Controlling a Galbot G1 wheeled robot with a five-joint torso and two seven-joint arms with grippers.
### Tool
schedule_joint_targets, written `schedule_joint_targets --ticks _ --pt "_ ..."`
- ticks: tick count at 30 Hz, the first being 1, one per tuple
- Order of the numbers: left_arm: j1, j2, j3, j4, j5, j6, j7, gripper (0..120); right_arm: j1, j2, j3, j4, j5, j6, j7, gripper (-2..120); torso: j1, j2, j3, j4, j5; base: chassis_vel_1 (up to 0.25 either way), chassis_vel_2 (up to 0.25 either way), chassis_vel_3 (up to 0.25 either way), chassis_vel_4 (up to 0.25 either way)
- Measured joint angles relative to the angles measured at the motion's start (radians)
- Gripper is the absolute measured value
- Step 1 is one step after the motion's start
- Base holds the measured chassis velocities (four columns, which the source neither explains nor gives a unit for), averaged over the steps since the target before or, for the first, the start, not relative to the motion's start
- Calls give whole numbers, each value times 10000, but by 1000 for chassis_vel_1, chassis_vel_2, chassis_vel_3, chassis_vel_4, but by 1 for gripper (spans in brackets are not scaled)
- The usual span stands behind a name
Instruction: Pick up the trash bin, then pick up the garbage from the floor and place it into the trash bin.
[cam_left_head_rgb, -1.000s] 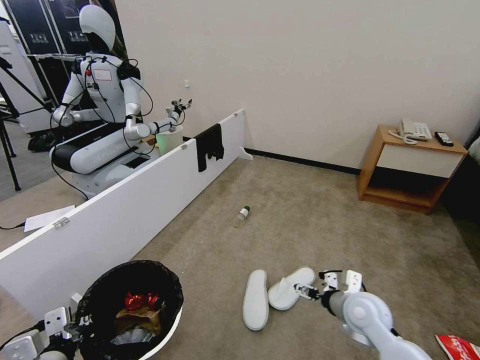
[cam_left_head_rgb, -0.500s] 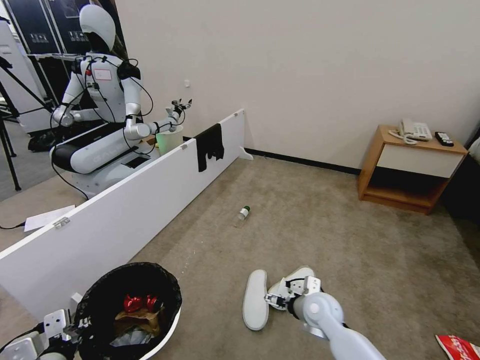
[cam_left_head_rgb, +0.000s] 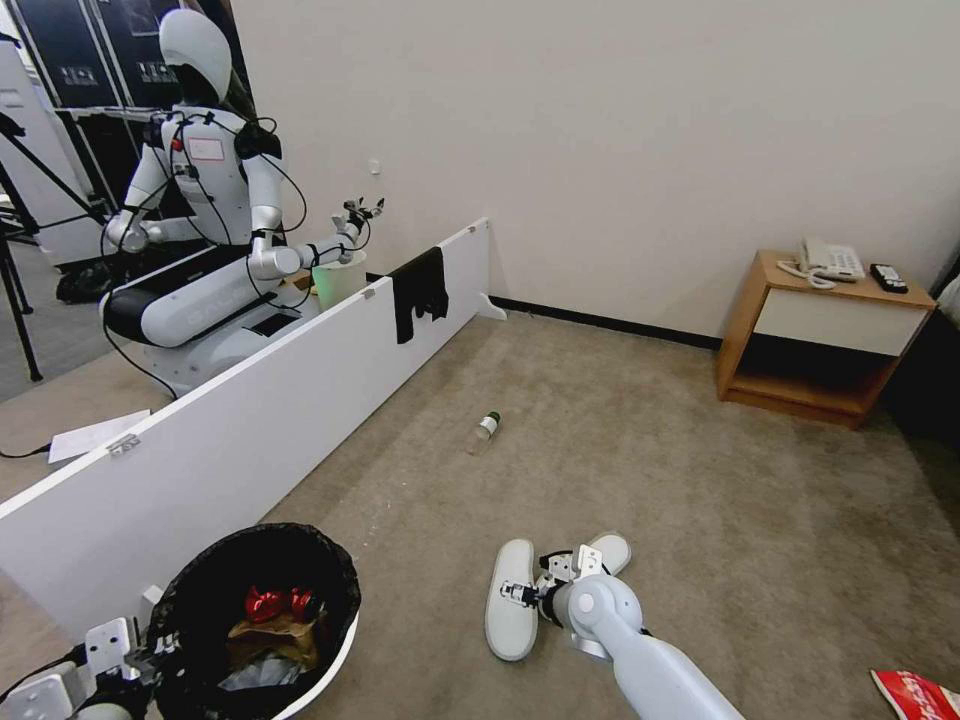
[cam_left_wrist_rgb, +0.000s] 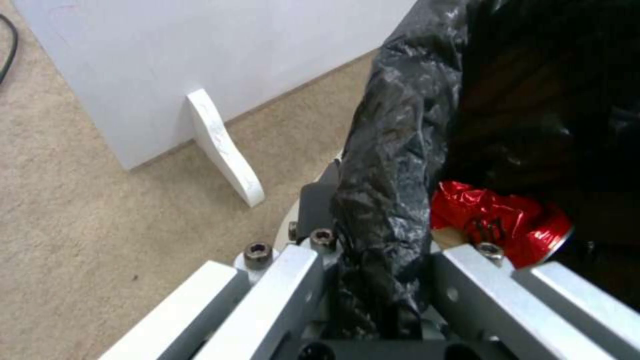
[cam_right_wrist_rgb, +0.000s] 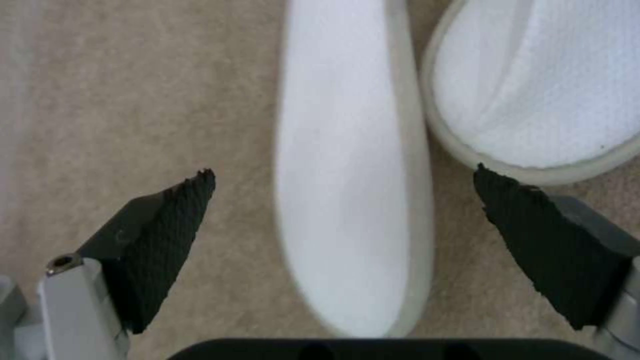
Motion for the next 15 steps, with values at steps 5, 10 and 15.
schedule_joint_targets --ticks 5,10,15 --pt "2 6 8 8 -3 -14 8 2 142 192 95 -774 -424 148 -314 99 0 -1 0 -2 -1 0 0 0 0" --pt "22 7 12 8 -3 -15 10 2 251 302 144 -1296 -744 240 -616 99 0 0 0 -2 0 0 0 0 0" --pt "44 21 9 9 -2 -17 12 2 346 448 129 -1671 -986 285 -849 98 0 0 0 -1 0 0 0 0 0"
